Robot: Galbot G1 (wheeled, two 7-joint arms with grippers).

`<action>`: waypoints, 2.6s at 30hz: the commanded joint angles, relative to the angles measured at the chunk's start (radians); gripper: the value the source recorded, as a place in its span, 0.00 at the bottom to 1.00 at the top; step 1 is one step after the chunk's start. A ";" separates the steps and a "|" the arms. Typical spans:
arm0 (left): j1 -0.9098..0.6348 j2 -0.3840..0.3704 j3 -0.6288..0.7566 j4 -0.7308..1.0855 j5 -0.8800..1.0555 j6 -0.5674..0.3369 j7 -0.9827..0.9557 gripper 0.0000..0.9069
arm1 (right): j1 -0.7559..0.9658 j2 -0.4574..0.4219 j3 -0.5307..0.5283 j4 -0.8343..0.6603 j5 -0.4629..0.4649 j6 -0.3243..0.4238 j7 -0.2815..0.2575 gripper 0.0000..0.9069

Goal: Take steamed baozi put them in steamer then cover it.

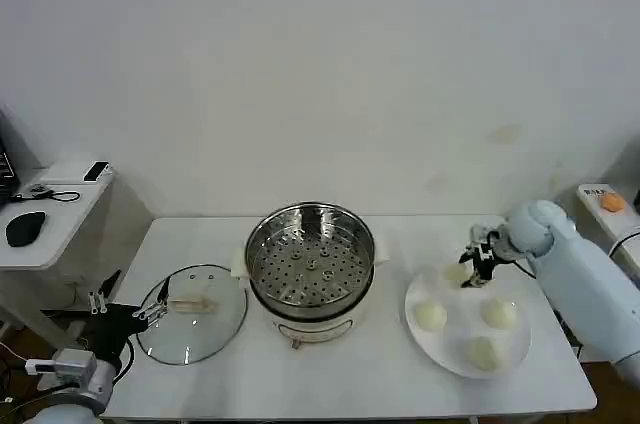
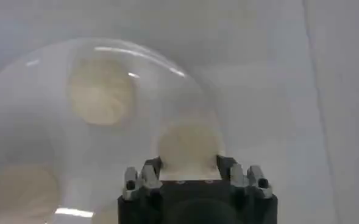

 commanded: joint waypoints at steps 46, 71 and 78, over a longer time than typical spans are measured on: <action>0.057 -0.073 -0.028 -0.018 0.045 -0.002 -0.010 1.00 | 0.633 0.435 -0.580 -0.071 -0.245 0.904 -0.106 0.70; 0.064 -0.079 -0.028 -0.006 0.054 -0.003 -0.014 1.00 | 0.538 0.589 -0.536 -0.196 -0.195 0.833 -0.084 0.70; 0.064 -0.076 -0.028 0.003 0.054 -0.005 -0.014 1.00 | 0.502 0.634 -0.508 -0.278 -0.226 0.826 -0.063 0.70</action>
